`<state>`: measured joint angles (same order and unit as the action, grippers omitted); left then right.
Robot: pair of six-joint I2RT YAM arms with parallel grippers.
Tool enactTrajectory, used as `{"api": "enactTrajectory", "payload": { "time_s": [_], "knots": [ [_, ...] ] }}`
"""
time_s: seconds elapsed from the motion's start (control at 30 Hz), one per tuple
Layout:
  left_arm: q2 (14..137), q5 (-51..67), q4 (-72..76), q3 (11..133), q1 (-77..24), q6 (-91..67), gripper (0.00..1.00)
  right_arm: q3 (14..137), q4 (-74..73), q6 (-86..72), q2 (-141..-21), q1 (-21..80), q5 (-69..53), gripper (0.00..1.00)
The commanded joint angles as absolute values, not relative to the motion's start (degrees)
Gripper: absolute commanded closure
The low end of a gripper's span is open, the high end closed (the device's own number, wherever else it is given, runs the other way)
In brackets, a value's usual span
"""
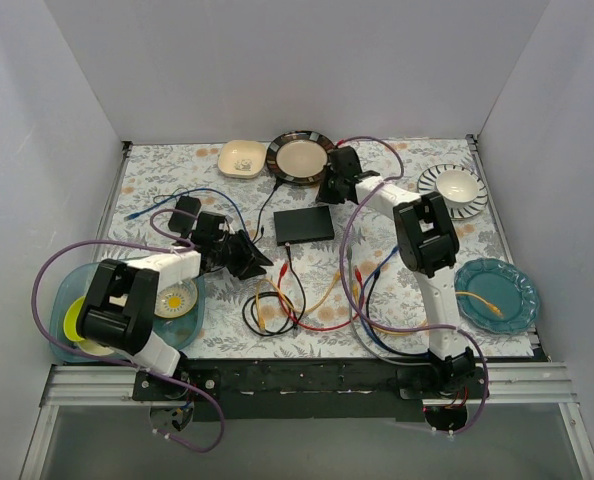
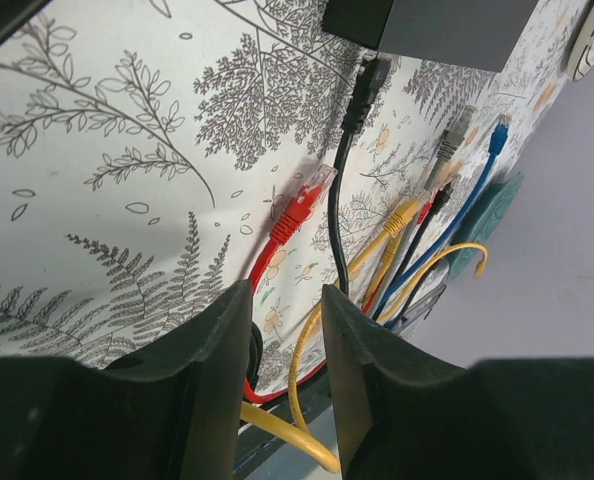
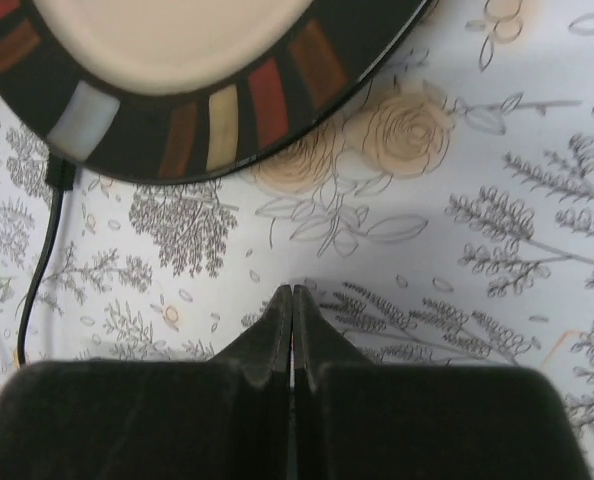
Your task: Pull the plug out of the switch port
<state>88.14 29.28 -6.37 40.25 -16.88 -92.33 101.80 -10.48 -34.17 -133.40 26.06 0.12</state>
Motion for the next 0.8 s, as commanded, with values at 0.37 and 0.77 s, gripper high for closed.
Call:
{"api": "enactTrajectory", "payload": {
  "time_s": [0.37, 0.77],
  "knots": [
    [95.4, 34.8, 8.5, 44.8, -16.3, -93.2, 0.44, 71.5, -2.2, -37.5, -115.7, 27.5, -3.3, 0.99],
    [94.1, 34.5, 12.3, 41.8, -15.8, -89.4, 0.13, 70.5, -1.3, -35.8, -103.9, 29.4, -6.4, 0.99]
  ]
}}
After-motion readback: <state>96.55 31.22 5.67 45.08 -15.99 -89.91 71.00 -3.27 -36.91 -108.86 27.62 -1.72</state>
